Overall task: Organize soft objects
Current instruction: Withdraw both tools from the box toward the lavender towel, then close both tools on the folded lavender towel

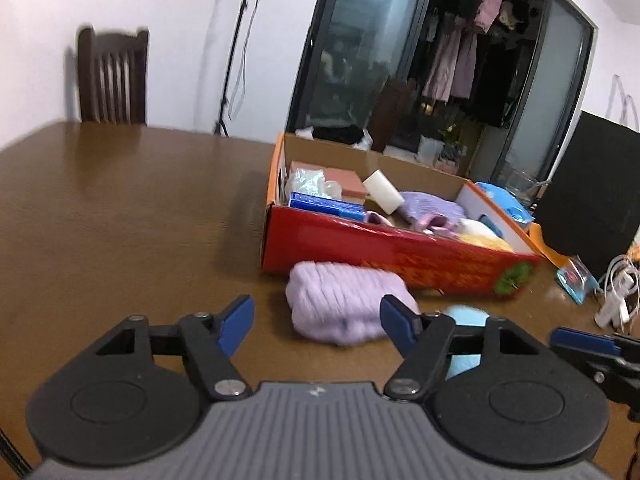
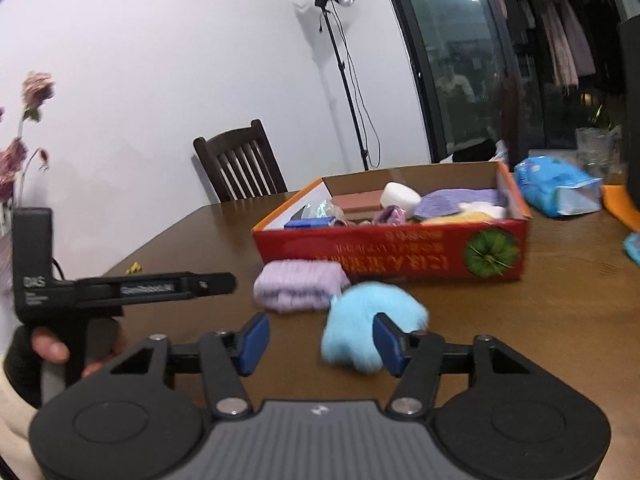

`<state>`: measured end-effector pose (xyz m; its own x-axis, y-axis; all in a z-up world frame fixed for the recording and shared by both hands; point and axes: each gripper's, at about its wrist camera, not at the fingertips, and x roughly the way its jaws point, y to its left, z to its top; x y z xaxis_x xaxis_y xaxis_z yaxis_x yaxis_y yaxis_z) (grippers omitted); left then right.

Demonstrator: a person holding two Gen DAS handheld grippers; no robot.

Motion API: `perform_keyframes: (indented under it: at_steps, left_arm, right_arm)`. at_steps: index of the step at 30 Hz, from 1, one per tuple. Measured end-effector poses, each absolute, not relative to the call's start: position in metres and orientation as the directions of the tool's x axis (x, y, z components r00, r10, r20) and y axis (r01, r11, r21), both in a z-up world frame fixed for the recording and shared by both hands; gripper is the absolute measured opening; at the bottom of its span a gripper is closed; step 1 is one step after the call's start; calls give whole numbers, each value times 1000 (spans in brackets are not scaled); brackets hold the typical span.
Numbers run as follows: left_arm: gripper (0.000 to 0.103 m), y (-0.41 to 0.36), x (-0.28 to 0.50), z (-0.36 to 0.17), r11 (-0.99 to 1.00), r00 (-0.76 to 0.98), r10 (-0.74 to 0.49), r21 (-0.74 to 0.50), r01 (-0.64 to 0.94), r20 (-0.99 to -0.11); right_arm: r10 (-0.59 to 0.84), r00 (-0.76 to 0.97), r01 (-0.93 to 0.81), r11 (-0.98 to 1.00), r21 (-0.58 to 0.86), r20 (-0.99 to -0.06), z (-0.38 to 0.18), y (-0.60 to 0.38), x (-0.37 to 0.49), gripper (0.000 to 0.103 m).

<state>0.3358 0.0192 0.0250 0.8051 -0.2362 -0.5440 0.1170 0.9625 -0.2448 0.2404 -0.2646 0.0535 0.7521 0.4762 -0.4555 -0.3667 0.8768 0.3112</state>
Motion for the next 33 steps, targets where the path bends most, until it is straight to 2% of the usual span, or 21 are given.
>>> perform_keyframes:
  at_steps: [3, 5, 8, 11, 18, 24, 29, 33]
  left_arm:
    - [59, 27, 373, 11, 940, 770, -291, -320, 120, -568]
    - [46, 31, 390, 1, 925, 744, -325, -359, 122, -584]
    - [36, 38, 395, -11, 892, 736, -390, -425, 154, -553]
    - [34, 40, 390, -15, 889, 737, -401, -426, 169, -544]
    - [32, 52, 395, -23, 842, 708, -459, -518, 152, -537]
    - [31, 46, 393, -20, 858, 717, -441, -487, 160, -540]
    - [27, 44, 386, -9, 859, 719, -426, -494, 133, -548]
    - [26, 35, 329, 23, 864, 761, -427, -469, 183, -489]
  right_arm:
    - [483, 721, -349, 873, 341, -497, 45, -247, 296, 52]
    - [466, 718, -336, 883, 329, -517, 37, -233, 325, 47]
    - [480, 682, -313, 874, 372, -552, 19, -220, 357, 41]
    - [501, 659, -326, 862, 388, -561, 5, -210, 364, 28]
    - [484, 687, -366, 875, 317, -542, -2, -206, 357, 25]
    - [475, 701, -382, 880, 282, -532, -2, -203, 354, 24]
    - [464, 718, -401, 885, 236, -518, 10, -196, 344, 16]
    - [469, 748, -438, 881, 182, -470, 41, -199, 296, 16]
